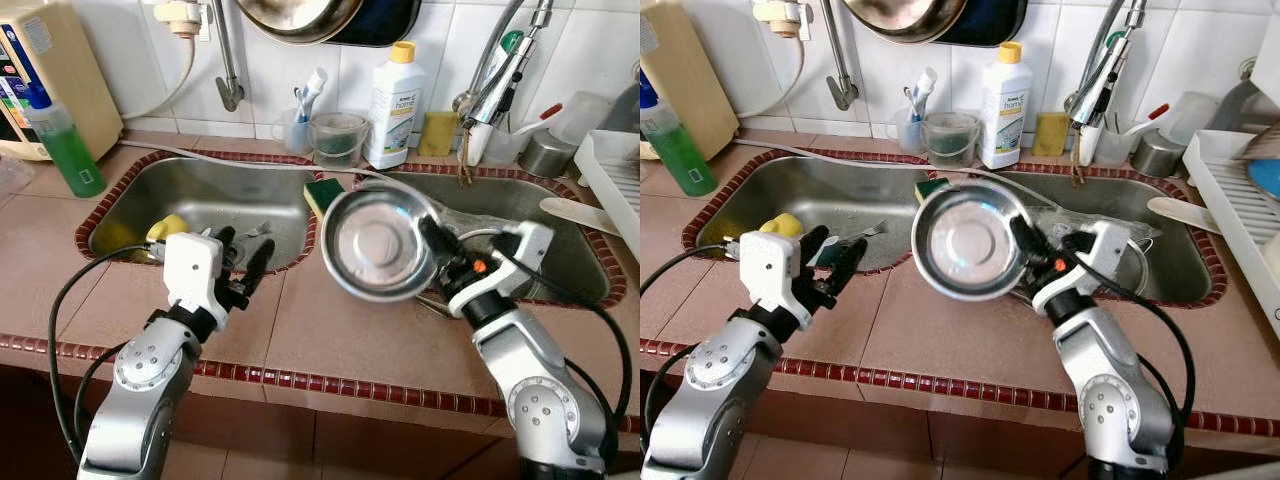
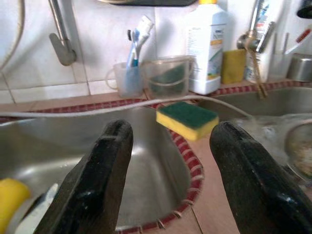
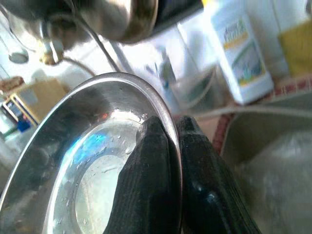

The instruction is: Kitchen organization

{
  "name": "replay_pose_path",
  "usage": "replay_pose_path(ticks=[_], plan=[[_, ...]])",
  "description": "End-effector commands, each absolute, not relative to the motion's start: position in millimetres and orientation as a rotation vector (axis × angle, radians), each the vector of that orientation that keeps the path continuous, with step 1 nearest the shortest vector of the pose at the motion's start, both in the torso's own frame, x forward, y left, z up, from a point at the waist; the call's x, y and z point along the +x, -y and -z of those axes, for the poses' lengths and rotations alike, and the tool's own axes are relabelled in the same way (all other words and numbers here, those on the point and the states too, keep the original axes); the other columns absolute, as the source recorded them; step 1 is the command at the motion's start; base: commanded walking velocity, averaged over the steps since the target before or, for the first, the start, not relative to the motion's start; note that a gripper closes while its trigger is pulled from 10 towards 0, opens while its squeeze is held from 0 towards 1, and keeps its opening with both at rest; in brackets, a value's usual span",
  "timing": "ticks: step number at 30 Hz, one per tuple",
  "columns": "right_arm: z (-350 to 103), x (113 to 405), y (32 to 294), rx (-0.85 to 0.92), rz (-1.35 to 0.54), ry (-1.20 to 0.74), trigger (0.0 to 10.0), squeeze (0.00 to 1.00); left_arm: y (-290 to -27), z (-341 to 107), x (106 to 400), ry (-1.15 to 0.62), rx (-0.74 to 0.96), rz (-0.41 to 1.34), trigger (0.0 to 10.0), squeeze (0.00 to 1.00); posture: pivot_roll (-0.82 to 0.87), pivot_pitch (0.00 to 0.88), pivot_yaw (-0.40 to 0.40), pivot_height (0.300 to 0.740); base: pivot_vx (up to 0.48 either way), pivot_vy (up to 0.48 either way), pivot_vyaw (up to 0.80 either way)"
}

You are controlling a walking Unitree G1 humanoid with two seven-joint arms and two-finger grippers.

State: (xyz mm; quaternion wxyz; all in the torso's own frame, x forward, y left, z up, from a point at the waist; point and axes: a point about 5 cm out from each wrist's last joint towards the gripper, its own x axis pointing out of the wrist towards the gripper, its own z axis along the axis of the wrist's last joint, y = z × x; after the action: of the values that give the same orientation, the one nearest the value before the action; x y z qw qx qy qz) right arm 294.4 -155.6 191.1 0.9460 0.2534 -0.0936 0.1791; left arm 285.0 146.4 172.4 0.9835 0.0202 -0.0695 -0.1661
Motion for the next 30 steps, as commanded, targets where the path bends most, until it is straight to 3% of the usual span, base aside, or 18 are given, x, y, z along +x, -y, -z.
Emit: replay_pose_path(ticks=[1, 3, 4, 5, 21, 30], plan=[[-195, 297, 157, 0.479, -0.344, 0.236, 10.0, 0.44, -152, -174, 290, 0.150, 0.054, 0.295, 10.0, 0.00, -0.08, 0.021, 0.001, 0.740, 0.000, 0.000, 0.00], [-201, 298, 156, 0.435, -0.334, 0.291, 10.0, 0.39, -154, -179, 294, 0.177, 0.046, 0.276, 10.0, 0.00, -0.08, 0.016, 0.006, 0.740, 0.000, 0.000, 0.00], [-204, 299, 155, 0.434, -0.333, 0.310, 10.0, 0.05, -155, -182, 296, 0.183, 0.039, 0.270, 10.0, 0.00, -0.08, 0.011, 0.012, 0.740, 0.000, 0.000, 0.00], [-205, 299, 153, 0.422, -0.334, 0.325, 10.0, 0.00, -155, -181, 297, 0.178, 0.029, 0.274, 10.0, 0.00, -0.08, 0.008, 0.018, 0.740, 0.000, 0.000, 0.00], [-194, 299, 144, 0.179, -0.266, 0.400, 10.0, 0.00, -161, -185, 312, 0.192, -0.035, 0.252, 10.0, 0.00, -0.08, 0.000, 0.046, 0.740, 0.000, 0.000, 0.00], [-190, 298, 146, 0.153, -0.243, 0.395, 10.0, 0.00, -157, -180, 312, 0.174, -0.041, 0.251, 10.0, 0.00, -0.09, 0.000, 0.043, 0.740, 0.000, 0.000, 0.00]])
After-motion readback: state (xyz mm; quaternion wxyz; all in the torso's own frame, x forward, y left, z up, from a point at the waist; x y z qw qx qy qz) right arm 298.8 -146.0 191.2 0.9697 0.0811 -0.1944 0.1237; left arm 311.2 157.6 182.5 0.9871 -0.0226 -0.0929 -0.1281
